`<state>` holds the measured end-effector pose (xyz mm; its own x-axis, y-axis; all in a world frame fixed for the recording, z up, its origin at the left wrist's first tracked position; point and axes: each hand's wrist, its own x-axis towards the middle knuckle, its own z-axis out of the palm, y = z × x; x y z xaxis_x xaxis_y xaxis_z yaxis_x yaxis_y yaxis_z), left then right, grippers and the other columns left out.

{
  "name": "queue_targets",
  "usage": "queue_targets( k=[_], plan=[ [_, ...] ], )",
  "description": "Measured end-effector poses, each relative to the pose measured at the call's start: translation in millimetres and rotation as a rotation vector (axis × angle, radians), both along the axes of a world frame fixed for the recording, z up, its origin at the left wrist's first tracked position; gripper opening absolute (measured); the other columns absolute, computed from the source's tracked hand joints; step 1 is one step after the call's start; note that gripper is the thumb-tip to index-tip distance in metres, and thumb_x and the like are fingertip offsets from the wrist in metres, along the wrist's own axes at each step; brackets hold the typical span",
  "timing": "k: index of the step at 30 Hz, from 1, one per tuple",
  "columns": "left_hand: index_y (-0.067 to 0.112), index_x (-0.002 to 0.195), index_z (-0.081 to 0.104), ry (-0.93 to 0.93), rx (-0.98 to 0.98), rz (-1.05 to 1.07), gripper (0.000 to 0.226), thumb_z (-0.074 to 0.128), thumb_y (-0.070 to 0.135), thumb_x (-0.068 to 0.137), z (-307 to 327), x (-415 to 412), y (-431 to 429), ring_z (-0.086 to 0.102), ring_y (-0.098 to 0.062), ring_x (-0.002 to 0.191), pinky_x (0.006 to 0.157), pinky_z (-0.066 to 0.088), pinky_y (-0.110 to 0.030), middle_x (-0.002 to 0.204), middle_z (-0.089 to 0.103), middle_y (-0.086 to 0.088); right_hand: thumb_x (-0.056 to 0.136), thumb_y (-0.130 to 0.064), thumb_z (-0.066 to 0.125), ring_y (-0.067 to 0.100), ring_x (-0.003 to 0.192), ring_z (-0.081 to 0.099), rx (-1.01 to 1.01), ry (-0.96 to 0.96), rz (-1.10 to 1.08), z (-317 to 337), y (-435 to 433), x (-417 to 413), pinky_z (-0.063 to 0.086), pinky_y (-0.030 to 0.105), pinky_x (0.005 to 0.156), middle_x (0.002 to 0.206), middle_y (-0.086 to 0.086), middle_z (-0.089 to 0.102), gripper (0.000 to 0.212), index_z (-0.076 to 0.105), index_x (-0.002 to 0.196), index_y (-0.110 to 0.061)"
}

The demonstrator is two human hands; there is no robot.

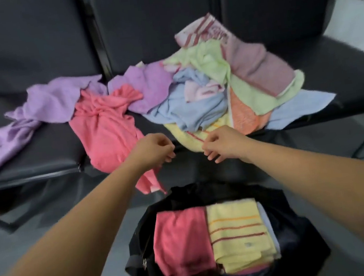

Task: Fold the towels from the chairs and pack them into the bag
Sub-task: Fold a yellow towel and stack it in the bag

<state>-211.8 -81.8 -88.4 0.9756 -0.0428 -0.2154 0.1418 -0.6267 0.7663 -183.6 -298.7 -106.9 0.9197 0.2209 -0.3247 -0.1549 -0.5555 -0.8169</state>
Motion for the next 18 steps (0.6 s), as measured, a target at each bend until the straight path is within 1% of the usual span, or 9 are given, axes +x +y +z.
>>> queue_targets(
  k=[3, 5, 7, 10, 12, 14, 16, 17, 18],
  plan=[
    [0.015, 0.091, 0.067, -0.179, 0.101, 0.025, 0.006, 0.062, 0.012, 0.091, 29, 23, -13, 0.065, -0.011, 0.071, 0.064, 0.051, -0.024, 0.079, 0.069, 0.010, 0.094, -0.007, 0.055, 0.020, 0.072, 0.069, -0.012, -0.131, -0.074, 44, -16, 20, 0.060, 0.035, 0.066, 0.083, 0.011, 0.068, 0.016, 0.067, 0.084, -0.004],
    [0.021, 0.093, 0.067, -0.254, 0.158, 0.036, 0.009, 0.062, 0.014, 0.091, 40, 42, -22, 0.061, -0.012, 0.078, 0.066, 0.043, -0.025, 0.085, 0.065, 0.013, 0.092, -0.005, 0.052, 0.023, 0.073, 0.072, -0.052, -0.242, -0.133, 67, -27, 37, 0.061, 0.040, 0.070, 0.085, 0.011, 0.067, 0.016, 0.066, 0.085, -0.002],
    [0.020, 0.105, 0.067, -0.264, 0.186, 0.034, 0.015, 0.061, 0.016, 0.092, 42, 62, -32, 0.061, -0.016, 0.094, 0.072, 0.040, -0.025, 0.099, 0.067, 0.007, 0.091, -0.005, 0.055, 0.028, 0.080, 0.072, -0.103, -0.331, -0.185, 76, -37, 57, 0.060, 0.045, 0.073, 0.088, 0.011, 0.067, 0.012, 0.066, 0.091, -0.001],
    [0.018, 0.129, 0.061, -0.271, 0.250, 0.030, 0.033, 0.061, 0.020, 0.095, 33, 92, -46, 0.058, -0.020, 0.114, 0.082, 0.037, -0.025, 0.130, 0.062, -0.002, 0.090, -0.015, 0.065, 0.028, 0.087, 0.063, -0.233, -0.429, -0.211, 78, -47, 87, 0.053, 0.036, 0.074, 0.102, 0.005, 0.059, 0.023, 0.063, 0.111, -0.005],
    [0.019, 0.141, 0.052, -0.252, 0.233, 0.036, 0.045, 0.061, 0.026, 0.097, 24, 112, -55, 0.056, -0.024, 0.120, 0.085, 0.037, -0.027, 0.139, 0.057, -0.005, 0.091, -0.022, 0.068, 0.032, 0.098, 0.060, -0.336, -0.431, -0.232, 72, -48, 106, 0.051, 0.036, 0.082, 0.118, 0.009, 0.047, 0.038, 0.055, 0.124, -0.008],
    [0.020, 0.149, 0.042, -0.212, 0.243, 0.014, 0.055, 0.059, 0.033, 0.099, 13, 129, -64, 0.055, -0.029, 0.122, 0.088, 0.038, -0.029, 0.138, 0.057, -0.010, 0.091, -0.024, 0.067, 0.037, 0.105, 0.060, -0.418, -0.414, -0.246, 61, -47, 124, 0.050, 0.037, 0.084, 0.126, 0.014, 0.047, 0.045, 0.052, 0.130, -0.008],
    [0.021, 0.153, 0.037, -0.217, 0.359, -0.031, 0.060, 0.058, 0.038, 0.099, 1, 139, -71, 0.052, -0.032, 0.126, 0.096, 0.037, -0.033, 0.138, 0.056, -0.012, 0.091, -0.025, 0.065, 0.034, 0.101, 0.061, -0.455, -0.410, -0.192, 45, -46, 139, 0.047, 0.032, 0.076, 0.121, 0.015, 0.057, 0.031, 0.058, 0.116, -0.007],
    [0.021, 0.153, 0.037, -0.242, 0.415, -0.044, 0.061, 0.058, 0.039, 0.099, -5, 142, -73, 0.051, -0.033, 0.126, 0.100, 0.036, -0.034, 0.137, 0.056, -0.013, 0.092, -0.023, 0.064, 0.031, 0.093, 0.061, -0.479, -0.405, -0.165, 38, -47, 144, 0.044, 0.030, 0.069, 0.112, 0.015, 0.061, 0.018, 0.059, 0.099, -0.007],
    [0.021, 0.152, 0.040, -0.267, 0.438, -0.044, 0.059, 0.058, 0.039, 0.099, -9, 146, -73, 0.050, -0.034, 0.125, 0.102, 0.034, -0.035, 0.136, 0.057, -0.014, 0.093, -0.019, 0.061, 0.028, 0.085, 0.058, -0.504, -0.395, -0.156, 32, -49, 146, 0.041, 0.029, 0.064, 0.103, 0.015, 0.062, 0.015, 0.055, 0.084, -0.009]
  ],
)
